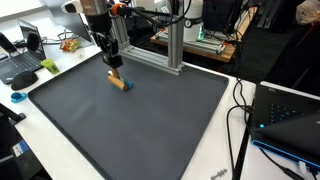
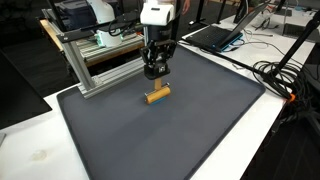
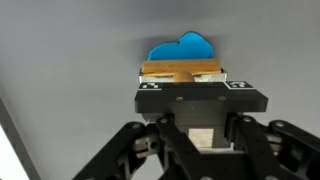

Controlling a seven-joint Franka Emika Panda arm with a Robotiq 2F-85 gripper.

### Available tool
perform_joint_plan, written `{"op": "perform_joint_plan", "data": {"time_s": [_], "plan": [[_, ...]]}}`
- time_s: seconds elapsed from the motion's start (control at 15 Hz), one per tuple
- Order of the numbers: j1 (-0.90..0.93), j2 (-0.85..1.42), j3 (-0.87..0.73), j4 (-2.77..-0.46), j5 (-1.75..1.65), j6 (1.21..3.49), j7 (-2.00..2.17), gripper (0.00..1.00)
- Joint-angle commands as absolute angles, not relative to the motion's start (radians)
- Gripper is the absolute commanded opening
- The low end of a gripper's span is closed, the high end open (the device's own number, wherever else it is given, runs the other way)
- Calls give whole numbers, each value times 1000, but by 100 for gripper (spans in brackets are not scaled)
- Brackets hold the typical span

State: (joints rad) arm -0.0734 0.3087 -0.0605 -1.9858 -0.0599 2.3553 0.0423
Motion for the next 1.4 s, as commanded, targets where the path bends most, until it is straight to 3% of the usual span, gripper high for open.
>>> {"op": "perform_joint_plan", "data": {"time_s": [0.0,1.33], "plan": [[-70,335,-63,-1959,-48,2342,40,22],[-78,435,-63,-1842,-51,2183,11,22]]}}
